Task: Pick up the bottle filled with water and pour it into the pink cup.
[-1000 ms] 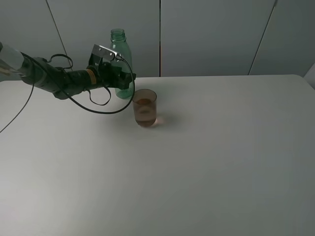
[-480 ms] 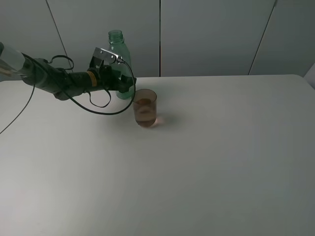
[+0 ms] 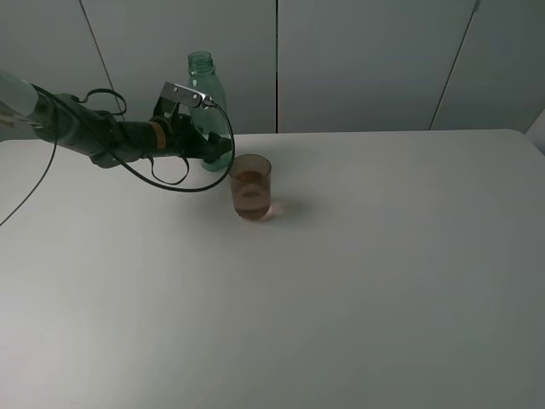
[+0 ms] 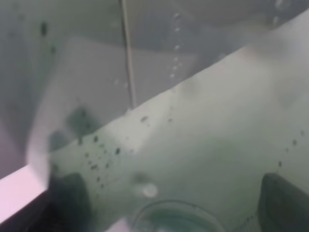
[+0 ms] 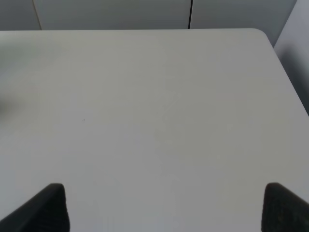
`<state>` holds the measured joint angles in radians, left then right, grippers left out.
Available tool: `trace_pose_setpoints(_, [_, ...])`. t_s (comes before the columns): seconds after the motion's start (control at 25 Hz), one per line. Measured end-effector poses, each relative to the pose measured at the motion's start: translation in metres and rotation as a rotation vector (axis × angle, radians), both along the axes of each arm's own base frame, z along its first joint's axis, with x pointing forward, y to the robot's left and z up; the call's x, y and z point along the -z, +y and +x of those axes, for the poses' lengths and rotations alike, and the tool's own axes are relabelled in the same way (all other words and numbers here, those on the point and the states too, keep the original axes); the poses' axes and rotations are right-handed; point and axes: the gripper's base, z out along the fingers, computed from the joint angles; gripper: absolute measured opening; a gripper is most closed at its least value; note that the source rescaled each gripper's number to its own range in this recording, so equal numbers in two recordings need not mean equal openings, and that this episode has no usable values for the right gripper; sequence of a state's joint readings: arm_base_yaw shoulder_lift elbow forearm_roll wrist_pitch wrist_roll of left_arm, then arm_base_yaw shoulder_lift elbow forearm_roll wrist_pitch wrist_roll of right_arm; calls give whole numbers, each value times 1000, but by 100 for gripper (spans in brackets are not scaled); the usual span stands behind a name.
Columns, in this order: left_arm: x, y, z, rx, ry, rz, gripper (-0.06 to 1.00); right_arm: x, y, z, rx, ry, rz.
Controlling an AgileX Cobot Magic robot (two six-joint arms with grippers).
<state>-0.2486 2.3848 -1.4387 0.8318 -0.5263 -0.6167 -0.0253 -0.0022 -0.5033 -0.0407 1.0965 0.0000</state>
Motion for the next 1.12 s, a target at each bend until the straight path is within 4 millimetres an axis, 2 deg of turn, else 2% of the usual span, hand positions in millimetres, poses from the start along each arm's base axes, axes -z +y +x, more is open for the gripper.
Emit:
trace_pose_setpoints(0.36, [-7, 7, -21, -18, 66, 33, 100, 0, 0, 0, 0, 0, 0])
trace_pose_setpoints(0.72, [-23, 27, -61, -88, 169, 145, 100, 0, 0, 0, 0, 0, 0])
trace_pose_setpoints(0.88, [-45, 41, -79, -169, 203, 218, 100, 0, 0, 0, 0, 0, 0])
trace_pose_setpoints(1.12, [-108, 59, -112, -305, 163, 200, 100, 0, 0, 0, 0, 0, 0])
